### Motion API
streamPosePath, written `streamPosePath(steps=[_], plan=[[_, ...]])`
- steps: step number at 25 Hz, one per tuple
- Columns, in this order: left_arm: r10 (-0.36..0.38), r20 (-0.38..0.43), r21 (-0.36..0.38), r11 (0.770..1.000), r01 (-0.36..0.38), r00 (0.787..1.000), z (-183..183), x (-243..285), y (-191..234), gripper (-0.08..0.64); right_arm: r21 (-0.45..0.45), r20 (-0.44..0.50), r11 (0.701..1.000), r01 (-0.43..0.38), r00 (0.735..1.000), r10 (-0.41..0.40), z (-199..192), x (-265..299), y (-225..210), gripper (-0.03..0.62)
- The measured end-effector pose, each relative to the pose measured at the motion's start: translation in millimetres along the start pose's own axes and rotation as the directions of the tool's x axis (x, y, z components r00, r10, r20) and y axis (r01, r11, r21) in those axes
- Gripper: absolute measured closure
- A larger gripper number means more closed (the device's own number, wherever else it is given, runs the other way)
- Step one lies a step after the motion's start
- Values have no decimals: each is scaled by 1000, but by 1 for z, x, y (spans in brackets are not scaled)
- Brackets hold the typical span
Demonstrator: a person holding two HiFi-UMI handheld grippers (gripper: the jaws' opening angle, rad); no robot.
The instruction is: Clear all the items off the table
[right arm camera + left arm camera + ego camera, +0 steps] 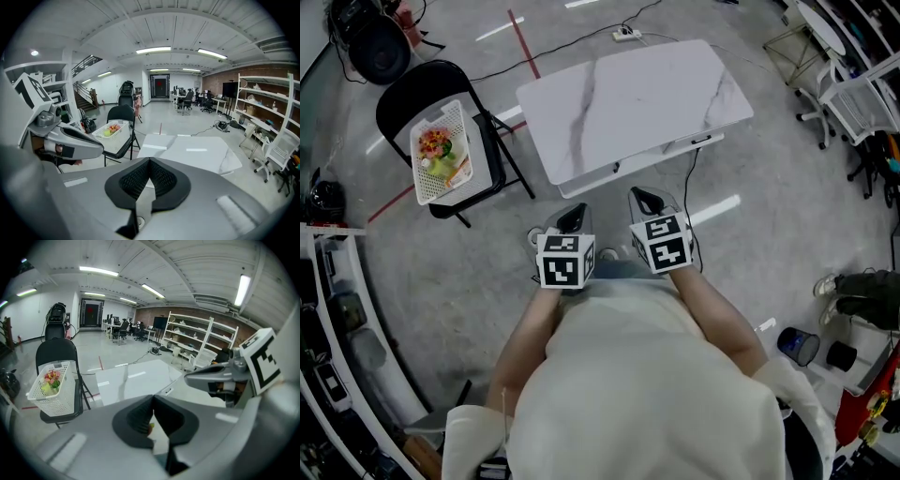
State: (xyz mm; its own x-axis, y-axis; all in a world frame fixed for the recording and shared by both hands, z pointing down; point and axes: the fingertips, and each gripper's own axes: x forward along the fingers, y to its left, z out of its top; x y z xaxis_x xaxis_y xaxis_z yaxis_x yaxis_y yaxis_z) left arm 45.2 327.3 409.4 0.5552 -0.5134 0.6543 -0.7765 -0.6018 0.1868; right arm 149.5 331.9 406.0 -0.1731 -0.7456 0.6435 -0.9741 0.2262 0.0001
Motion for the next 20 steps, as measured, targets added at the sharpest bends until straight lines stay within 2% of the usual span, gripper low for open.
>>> streamPosePath(steps=[20], plan=[[2, 17, -13, 1000, -1, 1000, 8, 1, 13, 552, -9, 54, 1000, -12, 998, 12, 18, 3, 3, 594]])
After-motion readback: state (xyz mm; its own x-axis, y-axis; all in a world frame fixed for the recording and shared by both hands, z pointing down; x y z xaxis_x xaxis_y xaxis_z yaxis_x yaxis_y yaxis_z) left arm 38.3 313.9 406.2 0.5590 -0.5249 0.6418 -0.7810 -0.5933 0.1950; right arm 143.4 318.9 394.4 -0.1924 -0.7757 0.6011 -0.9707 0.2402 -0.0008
